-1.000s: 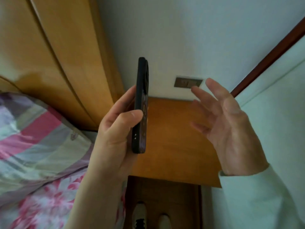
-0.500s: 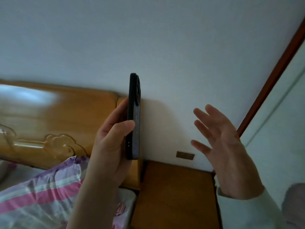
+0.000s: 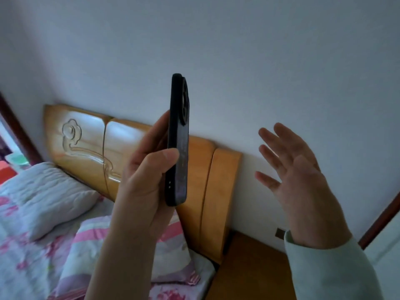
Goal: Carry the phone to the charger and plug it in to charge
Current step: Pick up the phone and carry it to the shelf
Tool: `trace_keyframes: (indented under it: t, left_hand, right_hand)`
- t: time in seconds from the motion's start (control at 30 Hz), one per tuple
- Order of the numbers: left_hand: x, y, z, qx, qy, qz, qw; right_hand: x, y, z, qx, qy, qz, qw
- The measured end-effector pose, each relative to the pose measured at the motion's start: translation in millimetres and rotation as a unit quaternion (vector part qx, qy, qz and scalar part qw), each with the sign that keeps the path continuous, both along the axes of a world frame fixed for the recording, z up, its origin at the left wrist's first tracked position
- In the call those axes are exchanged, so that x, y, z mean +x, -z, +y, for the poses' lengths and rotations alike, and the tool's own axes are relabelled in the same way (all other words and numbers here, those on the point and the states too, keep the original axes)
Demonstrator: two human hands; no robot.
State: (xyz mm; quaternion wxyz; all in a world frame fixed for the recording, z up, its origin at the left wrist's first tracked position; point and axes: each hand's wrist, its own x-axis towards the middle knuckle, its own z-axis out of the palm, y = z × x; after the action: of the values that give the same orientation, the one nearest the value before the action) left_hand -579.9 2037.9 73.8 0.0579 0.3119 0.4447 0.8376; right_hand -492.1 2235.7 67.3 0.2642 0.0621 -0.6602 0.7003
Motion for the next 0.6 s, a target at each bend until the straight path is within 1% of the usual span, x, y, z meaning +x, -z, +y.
trace_keyframes:
  t: [0.17,0.33,0.6]
  left_hand:
    - [14.2,2.5,-47.9,-0.016,-0.060,-0.006,0.998]
    - [40.0,6.6,-107.7,-0.010,-0.120,-0.017,0.993]
    - [115.2,5.2,-241.0,0.002,-0.247,-0.016,0.969]
  right_hand:
    - [-11.4,4.3,-38.7,0.002,-0.054,-0.005,0.999]
    - [-13.4,1.6,-92.3,0.015,-0.109,-0.007,0.994]
    - [15.9,0.7,-229.3,0.039,-0.215,0.015,0.976]
